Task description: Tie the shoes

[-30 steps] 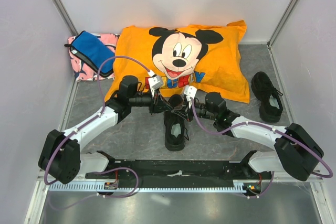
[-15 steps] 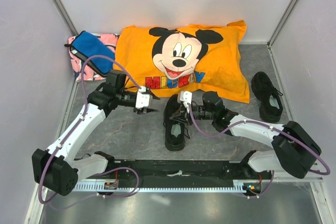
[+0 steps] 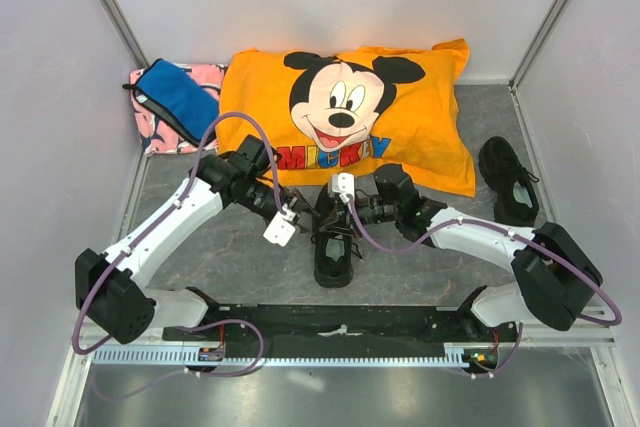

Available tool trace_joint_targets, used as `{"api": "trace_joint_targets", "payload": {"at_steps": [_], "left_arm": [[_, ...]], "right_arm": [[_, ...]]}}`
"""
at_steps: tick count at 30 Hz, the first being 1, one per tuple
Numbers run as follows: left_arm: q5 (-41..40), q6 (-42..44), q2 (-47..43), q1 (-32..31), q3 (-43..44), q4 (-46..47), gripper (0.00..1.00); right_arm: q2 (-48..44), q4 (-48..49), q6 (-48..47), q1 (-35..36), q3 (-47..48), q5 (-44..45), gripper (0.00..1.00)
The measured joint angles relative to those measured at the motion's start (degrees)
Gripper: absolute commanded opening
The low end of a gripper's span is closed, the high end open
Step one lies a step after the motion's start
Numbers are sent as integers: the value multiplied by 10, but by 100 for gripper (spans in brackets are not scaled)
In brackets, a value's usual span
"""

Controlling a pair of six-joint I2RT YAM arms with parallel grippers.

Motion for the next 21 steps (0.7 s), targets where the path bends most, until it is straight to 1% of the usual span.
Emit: {"api": "trace_joint_targets", "payload": {"at_steps": [9,18,21], "left_arm": [[-49,41,0,-34,0,12,43],[-91,82,0,-54,-13,34,44],[-103,93,0,-55,-19,35,43]], "right_arm": [[11,-24,-7,0,18,-21,0],[12,-40,-14,0,25,-31,0],[12,-41,-16,0,25,-32,0]]}}
